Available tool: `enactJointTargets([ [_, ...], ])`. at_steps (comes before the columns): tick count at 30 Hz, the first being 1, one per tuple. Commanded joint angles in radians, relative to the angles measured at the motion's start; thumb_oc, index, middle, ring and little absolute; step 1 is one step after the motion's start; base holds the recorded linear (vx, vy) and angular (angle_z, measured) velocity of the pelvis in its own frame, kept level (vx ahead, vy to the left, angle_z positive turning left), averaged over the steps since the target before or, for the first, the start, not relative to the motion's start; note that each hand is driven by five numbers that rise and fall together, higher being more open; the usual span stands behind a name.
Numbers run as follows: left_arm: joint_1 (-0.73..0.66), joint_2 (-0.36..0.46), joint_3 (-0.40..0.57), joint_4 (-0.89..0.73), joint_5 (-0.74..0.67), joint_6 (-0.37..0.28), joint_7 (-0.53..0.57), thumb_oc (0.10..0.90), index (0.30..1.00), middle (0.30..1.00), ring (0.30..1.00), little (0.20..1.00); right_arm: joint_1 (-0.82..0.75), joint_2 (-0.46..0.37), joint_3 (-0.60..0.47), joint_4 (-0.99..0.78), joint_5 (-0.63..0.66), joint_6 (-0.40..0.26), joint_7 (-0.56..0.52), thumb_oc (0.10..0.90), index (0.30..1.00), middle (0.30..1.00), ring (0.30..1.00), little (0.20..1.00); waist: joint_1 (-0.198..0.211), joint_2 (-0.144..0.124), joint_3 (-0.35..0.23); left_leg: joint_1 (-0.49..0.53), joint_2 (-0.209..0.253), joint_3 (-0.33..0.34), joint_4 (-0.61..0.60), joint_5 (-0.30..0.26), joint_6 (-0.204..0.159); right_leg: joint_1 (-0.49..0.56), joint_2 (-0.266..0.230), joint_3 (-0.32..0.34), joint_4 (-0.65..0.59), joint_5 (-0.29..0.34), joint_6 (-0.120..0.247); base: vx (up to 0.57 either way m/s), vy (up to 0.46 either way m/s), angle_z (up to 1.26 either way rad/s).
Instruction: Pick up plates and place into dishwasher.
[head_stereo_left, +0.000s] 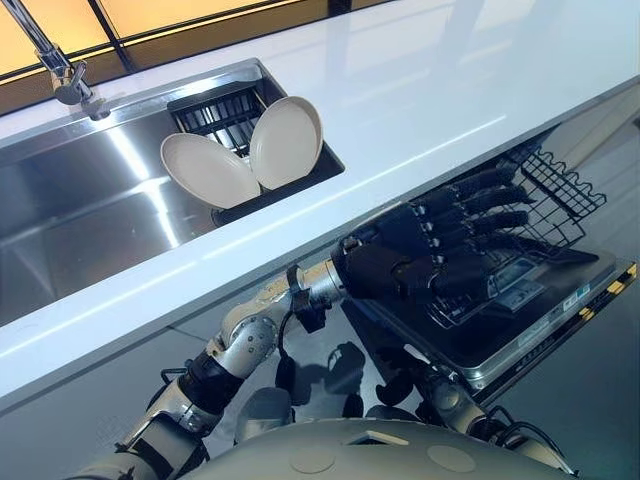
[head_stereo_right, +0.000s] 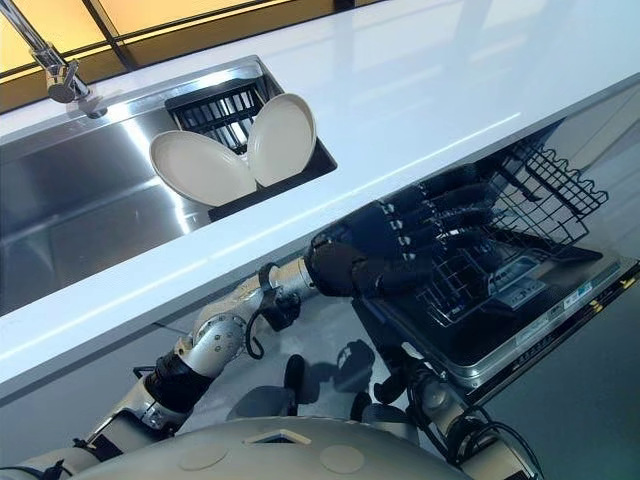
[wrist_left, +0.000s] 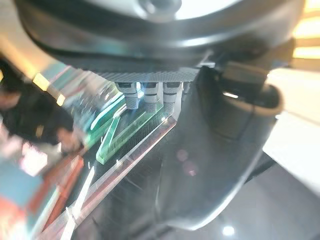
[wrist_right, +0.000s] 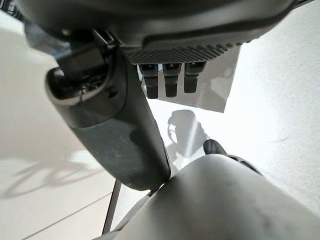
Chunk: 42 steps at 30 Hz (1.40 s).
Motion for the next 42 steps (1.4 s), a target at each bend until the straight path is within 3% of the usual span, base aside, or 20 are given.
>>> enactJointTargets([
  [1,-0.026,-0.105,-0.028,-0.032,-0.221,0.14,-0.021,0.8,0.9,0.9,0.9,0.9,-0.03,0.015,0.053,-0.028,0.012,-0.021,-0.019,0.8,0.9,0.9,0.9,0.9,0.002,-0.02,0.021,0.022,-0.003,0.06,0.115,-0.157,0.004,-0.099,-0.01,0.037,0.088,0.037,0.013,-0.02,-0.021,0.06],
  [2,-0.014,-0.115,-0.047,0.009,-0.221,0.162,-0.038,0.8,0.9,0.9,0.9,0.9,-0.035,0.015,0.048,-0.021,0.006,-0.026,-0.019,0.8,0.9,0.9,0.9,0.9,0.0,-0.02,0.023,0.022,-0.003,0.063,0.111,-0.156,0.004,-0.098,-0.01,0.038,0.085,0.039,0.015,-0.01,-0.018,0.11],
  [4,0.001,-0.127,-0.065,0.062,-0.199,0.143,-0.109,0.8,0.9,0.9,0.9,0.9,-0.041,0.015,0.042,-0.01,0.004,-0.038,-0.02,0.8,0.9,0.9,0.9,0.9,-0.001,-0.02,0.022,0.027,-0.002,0.069,0.103,-0.155,0.003,-0.094,-0.01,0.039,0.077,0.041,0.018,0.0,-0.011,0.14],
  [5,0.006,-0.124,-0.072,0.079,-0.152,0.06,-0.181,0.8,0.9,0.9,0.9,0.9,-0.044,0.013,0.038,-0.01,0.013,-0.039,-0.016,0.8,0.9,0.9,0.9,0.9,-0.003,-0.02,0.019,0.031,-0.002,0.074,0.094,-0.153,0.002,-0.091,-0.01,0.041,0.068,0.044,0.021,0.0,-0.004,0.07],
  [6,0.006,-0.118,-0.071,0.072,-0.143,0.036,-0.199,0.8,0.9,0.9,0.9,0.9,-0.042,0.011,0.038,-0.016,0.014,-0.036,-0.014,0.8,0.9,0.9,0.9,0.9,-0.005,-0.02,0.019,0.032,-0.002,0.076,0.09,-0.152,0.001,-0.091,-0.011,0.042,0.065,0.045,0.023,0.0,0.0,0.0],
  [8,0.001,-0.104,-0.064,0.045,-0.052,-0.115,-0.224,0.8,0.9,0.9,0.9,0.9,-0.034,0.01,0.043,-0.029,0.009,-0.027,-0.01,0.8,0.9,0.9,0.9,0.9,-0.007,-0.02,0.018,0.033,-0.002,0.082,0.083,-0.15,0.0,-0.09,-0.012,0.044,0.058,0.047,0.026,0.0,0.0,0.0],
  [12,-0.032,-0.055,-0.023,-0.036,0.148,-0.432,-0.13,0.8,0.9,0.9,0.9,0.9,-0.003,0.006,0.05,-0.055,0.029,-0.01,-0.01,0.8,0.9,0.9,0.9,0.9,-0.01,-0.018,0.012,0.028,-0.004,0.083,0.083,-0.148,0.001,-0.089,-0.013,0.048,0.049,0.049,0.03,-0.03,0.012,-0.03],
  [14,-0.045,-0.017,0.052,-0.08,0.194,-0.488,-0.002,0.8,0.9,0.9,0.9,0.9,0.02,-0.001,0.039,-0.071,0.037,-0.005,-0.002,0.8,0.9,0.9,0.9,0.9,-0.009,-0.014,0.006,0.032,-0.009,0.08,0.082,-0.149,0.004,-0.081,-0.014,0.049,0.041,0.049,0.033,-0.01,0.027,-0.07],
  [16,-0.051,-0.001,0.104,-0.092,0.198,-0.507,0.043,0.8,0.9,0.9,0.9,0.9,0.033,-0.004,0.03,-0.077,0.036,-0.002,0.003,0.8,0.9,0.9,0.9,0.9,-0.006,-0.012,0.001,0.034,-0.011,0.078,0.082,-0.15,0.006,-0.076,-0.015,0.048,0.036,0.05,0.033,0.0,0.014,-0.02],
  [21,-0.035,0.077,0.392,-0.177,0.136,-0.506,0.177,0.8,0.9,0.9,0.9,0.9,0.08,-0.01,-0.011,-0.066,-0.022,0.0,0.016,0.8,0.9,0.9,0.9,0.9,0.005,-0.001,-0.026,0.043,-0.022,0.077,0.078,-0.147,0.007,-0.059,-0.02,0.051,0.024,0.047,0.033,0.06,0.078,-0.01],
  [22,-0.026,0.096,0.49,-0.211,0.103,-0.494,0.217,0.8,0.9,0.9,0.9,0.9,0.089,-0.008,-0.021,-0.048,-0.041,-0.01,0.011,0.8,0.9,0.9,0.9,0.9,0.01,0.004,-0.036,0.049,-0.024,0.076,0.072,-0.144,0.005,-0.055,-0.022,0.05,0.025,0.042,0.033,0.08,0.112,-0.02],
  [25,-0.033,0.112,0.581,-0.235,0.074,-0.478,0.27,0.8,0.9,0.9,0.9,0.9,0.095,-0.003,-0.025,-0.038,-0.058,-0.011,0.004,0.8,0.9,0.9,0.9,0.9,0.014,0.009,-0.047,0.058,-0.027,0.072,0.062,-0.139,0.006,-0.049,-0.025,0.049,0.028,0.036,0.03,0.07,0.104,0.01],
  [29,-0.075,0.179,0.693,-0.235,0.158,-0.541,0.38,0.8,0.9,0.9,0.9,0.9,0.092,-0.004,-0.015,-0.041,-0.06,-0.008,0.002,0.8,0.9,0.9,0.9,0.9,0.015,0.019,-0.064,0.079,-0.031,0.074,0.038,-0.137,0.009,-0.042,-0.031,0.044,0.031,0.025,0.028,0.07,0.107,0.02],
  [31,-0.097,0.222,0.727,-0.22,0.276,-0.582,0.447,0.8,0.9,0.9,0.9,0.9,0.093,-0.005,-0.011,-0.054,-0.066,-0.002,0.008,0.8,0.9,0.9,0.9,0.9,0.015,0.023,-0.071,0.087,-0.032,0.077,0.029,-0.138,0.01,-0.039,-0.034,0.042,0.032,0.021,0.028,0.06,0.081,0.01],
  [33,-0.124,0.303,0.784,-0.189,0.573,-0.642,0.584,0.8,0.9,0.9,0.9,0.9,0.093,-0.009,-0.009,-0.068,-0.066,0.002,0.018,0.8,0.9,0.9,0.9,0.9,0.014,0.028,-0.077,0.101,-0.033,0.082,0.018,-0.142,0.01,-0.031,-0.035,0.041,0.034,0.013,0.029,0.07,0.084,-0.01],
  [35,-0.141,0.371,0.818,-0.159,0.85,-0.641,0.705,0.8,0.9,0.9,0.9,0.9,0.093,-0.012,-0.007,-0.074,-0.063,0.006,0.024,0.8,0.9,0.9,0.9,0.9,0.013,0.032,-0.086,0.1,-0.034,0.085,0.012,-0.139,0.011,-0.034,-0.037,0.039,0.034,0.014,0.03,0.04,0.071,-0.04],
  [36,-0.151,0.476,0.856,-0.095,1.045,-0.633,0.791,0.8,0.9,0.9,0.9,0.9,0.095,-0.019,-0.011,-0.081,-0.065,0.01,0.034,0.8,0.9,0.9,0.9,0.9,0.012,0.038,-0.091,0.104,-0.034,0.09,0.009,-0.142,0.012,-0.032,-0.038,0.039,0.034,0.013,0.031,0.06,0.068,-0.03],
  [39,-0.162,0.749,0.901,0.121,1.368,-0.601,0.893,0.8,0.9,0.9,0.9,0.9,0.104,-0.04,-0.018,-0.083,-0.069,0.01,0.055,0.8,0.9,0.9,0.9,0.9,0.007,0.049,-0.103,0.109,-0.037,0.108,0.007,-0.147,0.017,-0.033,-0.041,0.036,0.035,0.014,0.038,0.04,0.079,-0.09],
  [40,-0.156,0.841,0.9,0.192,1.373,-0.602,0.885,0.8,0.9,0.9,0.9,0.9,0.107,-0.054,-0.024,-0.08,-0.069,0.004,0.063,0.8,0.9,0.9,0.9,0.9,0.006,0.054,-0.105,0.112,-0.038,0.115,0.008,-0.15,0.019,-0.034,-0.044,0.034,0.038,0.015,0.041,0.02,0.06,-0.13],
  [42,-0.139,0.918,0.895,0.26,1.421,-0.606,0.875,0.8,0.9,0.9,0.9,0.9,0.11,-0.066,-0.032,-0.079,-0.067,-0.001,0.07,0.8,0.9,0.9,0.9,0.9,0.008,0.057,-0.105,0.114,-0.04,0.119,0.01,-0.153,0.023,-0.036,-0.046,0.034,0.042,0.015,0.044,0.02,0.051,-0.08],
])
